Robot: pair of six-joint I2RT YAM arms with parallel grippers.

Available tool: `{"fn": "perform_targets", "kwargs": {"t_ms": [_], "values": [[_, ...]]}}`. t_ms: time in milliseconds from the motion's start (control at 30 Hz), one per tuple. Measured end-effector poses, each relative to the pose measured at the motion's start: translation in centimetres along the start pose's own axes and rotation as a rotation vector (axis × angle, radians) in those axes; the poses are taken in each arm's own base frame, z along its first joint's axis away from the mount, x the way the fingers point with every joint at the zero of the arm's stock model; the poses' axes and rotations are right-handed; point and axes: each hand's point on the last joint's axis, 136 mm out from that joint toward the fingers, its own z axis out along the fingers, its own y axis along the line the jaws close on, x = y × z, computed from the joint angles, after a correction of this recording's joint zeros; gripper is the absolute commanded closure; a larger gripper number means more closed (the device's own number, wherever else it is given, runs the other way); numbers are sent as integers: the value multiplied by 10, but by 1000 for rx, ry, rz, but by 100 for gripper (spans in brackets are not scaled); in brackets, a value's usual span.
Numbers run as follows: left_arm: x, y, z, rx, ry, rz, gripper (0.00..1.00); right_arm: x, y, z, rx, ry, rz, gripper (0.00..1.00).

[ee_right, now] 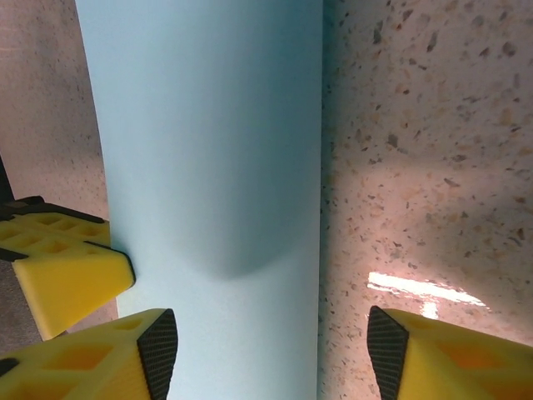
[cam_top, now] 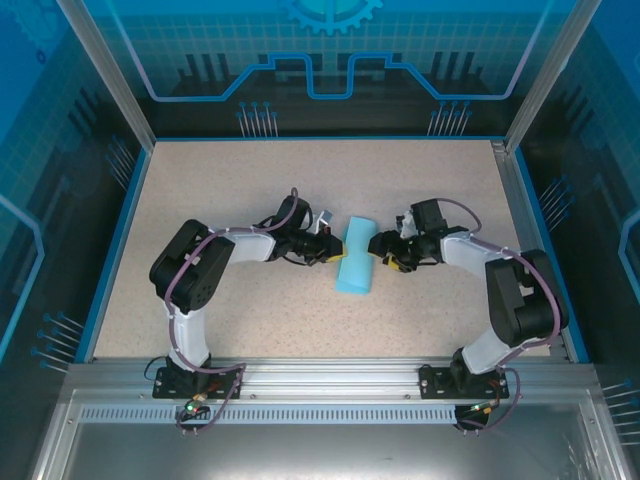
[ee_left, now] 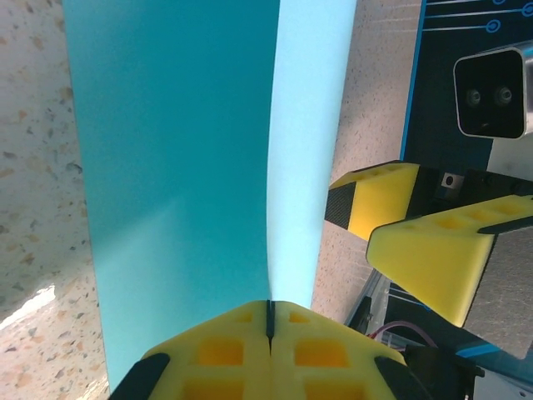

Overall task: Fold a paper plane with a square sheet of paper (pick it up from the middle)
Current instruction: First fold in half a square sheet of paper at the center of the table.

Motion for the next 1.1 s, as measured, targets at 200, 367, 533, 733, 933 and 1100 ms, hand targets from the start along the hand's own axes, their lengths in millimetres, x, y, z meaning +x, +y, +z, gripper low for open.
{"fn": "perform_targets", "kwargs": {"t_ms": [200,367,533,733,933,1100], "values": [[1,1,0,-5,3,-3,94,2,-9,12,11,30,21,41],[1,2,0,-7,4,-5,92,5,-16,23,28,62,37,41],[1,2,0,-7,5,-5,91,4,-11,26,21,66,28,39],[3,4,0,-14,9,-1,91,5,-5,25,4,67,16,34],[3,5,0,-17,10,2,88,5,-4,25,5,65,10,41],[3,6,0,-23,8,7,66,7,-9,27,38,69,6,42]]}}
